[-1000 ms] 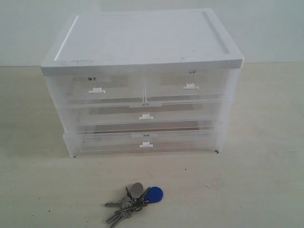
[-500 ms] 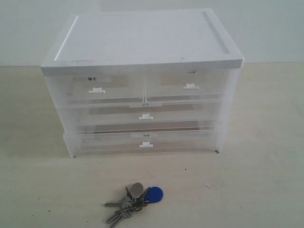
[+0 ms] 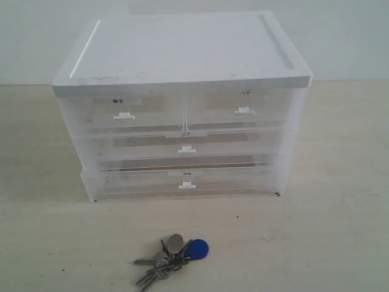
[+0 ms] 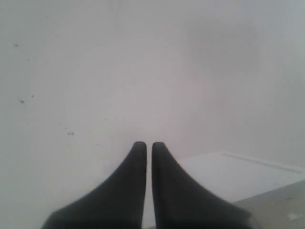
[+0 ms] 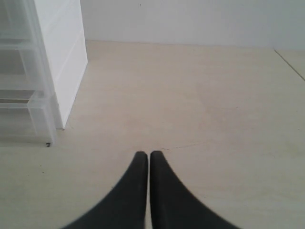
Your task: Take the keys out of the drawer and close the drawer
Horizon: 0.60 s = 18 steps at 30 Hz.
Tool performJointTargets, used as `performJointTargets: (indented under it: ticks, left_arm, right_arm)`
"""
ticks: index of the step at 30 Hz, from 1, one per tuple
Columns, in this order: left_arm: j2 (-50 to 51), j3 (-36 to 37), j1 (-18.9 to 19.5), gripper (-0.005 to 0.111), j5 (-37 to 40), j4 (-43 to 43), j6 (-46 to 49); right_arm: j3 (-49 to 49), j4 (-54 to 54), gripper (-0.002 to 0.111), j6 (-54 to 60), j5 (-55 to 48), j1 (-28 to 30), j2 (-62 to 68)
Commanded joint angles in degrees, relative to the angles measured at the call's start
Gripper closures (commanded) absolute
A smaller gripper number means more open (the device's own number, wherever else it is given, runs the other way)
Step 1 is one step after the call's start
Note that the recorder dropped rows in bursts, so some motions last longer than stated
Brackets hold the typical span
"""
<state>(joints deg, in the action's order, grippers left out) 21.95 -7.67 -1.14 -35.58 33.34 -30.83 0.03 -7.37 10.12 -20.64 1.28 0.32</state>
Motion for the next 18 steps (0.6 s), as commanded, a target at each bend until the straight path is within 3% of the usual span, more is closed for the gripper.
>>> performJointTargets:
  ticks: [1, 6, 11, 18]
  left_arm:
    - [-4.1, 4.9, -0.1, 0.102, 3.6, -11.9, 7.2]
    - [-9.4, 7.7, -0.1, 0.102, 8.0, -20.8, 15.8]
    - [-16.3, 7.7, -0.1, 0.102, 19.9, -26.8, 24.4]
    - [-22.0, 7.7, -0.1, 0.102, 30.0, -29.9, 29.5]
  right_arm:
    - [0.0, 0.1, 0.108, 0.3, 0.2, 0.3, -0.3]
    - [0.0, 0.1, 0.108, 0.3, 0.2, 0.3, -0.3]
    - [0.0, 0.1, 0.108, 0.3, 0.2, 0.3, -0.3]
    - [0.0, 0.1, 0.108, 0.3, 0.2, 0.3, -0.3]
